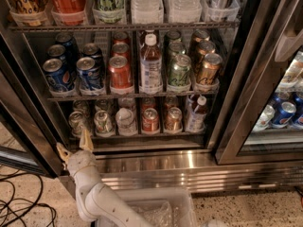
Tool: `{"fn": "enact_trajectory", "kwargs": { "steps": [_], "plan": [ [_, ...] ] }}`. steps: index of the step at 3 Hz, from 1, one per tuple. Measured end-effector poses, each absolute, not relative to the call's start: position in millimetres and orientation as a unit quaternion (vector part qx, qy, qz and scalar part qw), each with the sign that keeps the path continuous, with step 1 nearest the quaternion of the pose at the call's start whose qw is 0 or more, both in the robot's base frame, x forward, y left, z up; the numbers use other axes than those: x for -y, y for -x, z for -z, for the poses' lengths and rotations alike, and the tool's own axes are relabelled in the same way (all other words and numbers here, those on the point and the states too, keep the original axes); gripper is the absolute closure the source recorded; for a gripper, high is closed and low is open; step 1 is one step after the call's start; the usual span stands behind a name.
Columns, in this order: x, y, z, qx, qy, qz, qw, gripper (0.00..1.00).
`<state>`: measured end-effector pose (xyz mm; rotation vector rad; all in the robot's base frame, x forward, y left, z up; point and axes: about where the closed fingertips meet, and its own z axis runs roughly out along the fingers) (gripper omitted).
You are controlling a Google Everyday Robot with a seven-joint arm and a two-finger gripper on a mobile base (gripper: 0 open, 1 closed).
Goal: Pick 7up can from bottom shelf of fridge
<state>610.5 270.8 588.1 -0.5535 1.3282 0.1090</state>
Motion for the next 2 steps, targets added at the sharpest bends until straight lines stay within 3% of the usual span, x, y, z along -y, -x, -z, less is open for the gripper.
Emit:
{"fn": "enact_trajectory", "kwargs": {
  "steps": [2],
  "plan": [
    [-272.6,-626.1,-587.3,-0.618,0.223,-0.054,0.752,0.28]
  ]
}}
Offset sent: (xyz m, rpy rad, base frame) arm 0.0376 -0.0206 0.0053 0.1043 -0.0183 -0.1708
